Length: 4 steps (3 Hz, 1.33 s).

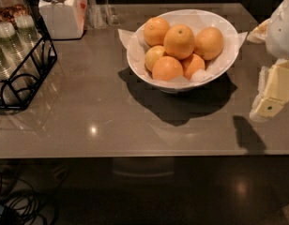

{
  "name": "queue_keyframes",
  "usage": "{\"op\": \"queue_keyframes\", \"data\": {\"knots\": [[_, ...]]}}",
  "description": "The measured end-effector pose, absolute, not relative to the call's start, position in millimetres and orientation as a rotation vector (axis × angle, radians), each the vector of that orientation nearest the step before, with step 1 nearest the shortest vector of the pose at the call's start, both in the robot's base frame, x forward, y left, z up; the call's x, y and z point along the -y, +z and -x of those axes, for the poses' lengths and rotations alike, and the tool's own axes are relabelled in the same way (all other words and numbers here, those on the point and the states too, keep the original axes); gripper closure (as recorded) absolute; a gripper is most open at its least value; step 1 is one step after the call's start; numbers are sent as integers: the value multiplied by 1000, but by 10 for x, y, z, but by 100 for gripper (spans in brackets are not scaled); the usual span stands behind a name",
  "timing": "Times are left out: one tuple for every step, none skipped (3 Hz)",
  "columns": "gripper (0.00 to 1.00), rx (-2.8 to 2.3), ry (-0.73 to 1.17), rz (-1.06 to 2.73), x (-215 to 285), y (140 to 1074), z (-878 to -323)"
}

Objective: Pick orange from white bowl

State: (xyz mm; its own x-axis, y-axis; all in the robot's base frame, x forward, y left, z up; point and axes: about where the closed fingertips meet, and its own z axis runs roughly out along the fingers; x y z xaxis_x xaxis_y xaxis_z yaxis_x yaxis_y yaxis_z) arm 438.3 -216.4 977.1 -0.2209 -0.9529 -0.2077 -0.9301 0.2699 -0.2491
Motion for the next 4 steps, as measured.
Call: {"op": "queue_keyframes", "data": {"knots": [[0,-2229,-102,1723,2163,9772,-4384],[0,-2191,-108,1735,2097,9842,-4480],[0,-2108,-82,1790,1906,9957,-4805],[0,-2027,-38,1819,1680,10088,-5150]]}}
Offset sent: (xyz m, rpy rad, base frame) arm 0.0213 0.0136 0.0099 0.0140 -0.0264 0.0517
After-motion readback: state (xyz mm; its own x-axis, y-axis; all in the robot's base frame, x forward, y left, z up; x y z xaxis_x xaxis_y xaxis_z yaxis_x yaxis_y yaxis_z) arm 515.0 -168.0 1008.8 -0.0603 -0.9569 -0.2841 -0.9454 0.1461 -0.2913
